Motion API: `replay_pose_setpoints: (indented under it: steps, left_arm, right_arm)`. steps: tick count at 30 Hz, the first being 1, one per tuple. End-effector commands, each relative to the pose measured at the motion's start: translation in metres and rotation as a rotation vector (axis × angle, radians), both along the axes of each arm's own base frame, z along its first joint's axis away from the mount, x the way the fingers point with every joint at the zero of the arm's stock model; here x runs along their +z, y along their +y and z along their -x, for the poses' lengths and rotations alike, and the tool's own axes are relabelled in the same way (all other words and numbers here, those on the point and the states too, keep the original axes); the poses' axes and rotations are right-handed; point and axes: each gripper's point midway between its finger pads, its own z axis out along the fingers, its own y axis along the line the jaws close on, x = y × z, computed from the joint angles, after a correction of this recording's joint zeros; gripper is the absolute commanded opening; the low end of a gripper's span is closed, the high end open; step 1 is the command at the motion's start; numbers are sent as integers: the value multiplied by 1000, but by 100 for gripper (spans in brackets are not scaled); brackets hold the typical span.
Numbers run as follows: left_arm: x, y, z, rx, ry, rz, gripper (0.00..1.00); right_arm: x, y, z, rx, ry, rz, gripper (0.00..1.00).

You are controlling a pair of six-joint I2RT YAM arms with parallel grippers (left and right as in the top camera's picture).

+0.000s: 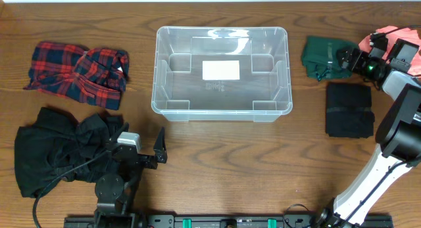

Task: Pack container
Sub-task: 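Close the right gripper on the green cloth and lift it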

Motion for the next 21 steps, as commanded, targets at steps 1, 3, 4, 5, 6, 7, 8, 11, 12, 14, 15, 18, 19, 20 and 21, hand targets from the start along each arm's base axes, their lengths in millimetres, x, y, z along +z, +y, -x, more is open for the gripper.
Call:
replay_pose_setpoints:
  steps: [1, 3, 4, 5, 6, 7, 8, 11, 12, 14, 15, 18, 19, 20, 21]
  left_arm:
    - [-17, 1, 0, 3, 43, 2, 98]
    - [-17, 1, 0, 3, 43, 2, 98]
    - [-17, 1, 0, 3, 43, 2, 98]
    - [-17, 1, 0, 3, 43, 2, 98]
    - [-17, 1, 0, 3, 43, 2, 98]
    - [-17, 1, 0, 3, 43, 2, 98]
    - [-17, 1, 0, 3, 43, 2, 98]
    - [-17, 1, 0, 3, 43, 2, 98]
    - [-17, 1, 0, 3, 43, 2, 98]
    - [-17, 1, 0, 3, 43, 2, 98]
    - [-17, 1, 0, 3, 43, 2, 98]
    - [-17, 1, 0, 3, 43, 2, 98]
    - [-17, 1, 0, 3, 43, 2, 98]
    - [-17, 1, 0, 3, 43, 2, 98]
    - [-17, 1, 0, 3, 43, 2, 98]
  right_arm:
    - [-28, 17, 4, -9, 68, -77, 61]
    - [-26, 19, 1, -26, 67, -100, 34]
    - [-24, 20, 0, -38, 67, -120, 23]
    - [-23, 21, -1, -42, 66, -142, 16]
    - [-21, 24, -2, -39, 62, -162, 13]
    - [-19, 26, -2, -34, 56, -178, 10]
    - [-16, 28, -3, -26, 49, -197, 8]
    - [-6, 31, -5, -17, 37, -216, 1]
    - [-2, 31, -5, -12, 31, -219, 1]
    - [15, 32, -6, -8, 11, -217, 1]
    - [26, 32, -6, -7, 1, -212, 1]
    - [65, 34, -6, 1, -42, -193, 1]
    - [81, 35, -5, 5, -62, -184, 1]
    - [100, 38, -3, 9, -83, -174, 1]
    - [115, 40, -1, 14, -100, -167, 1]
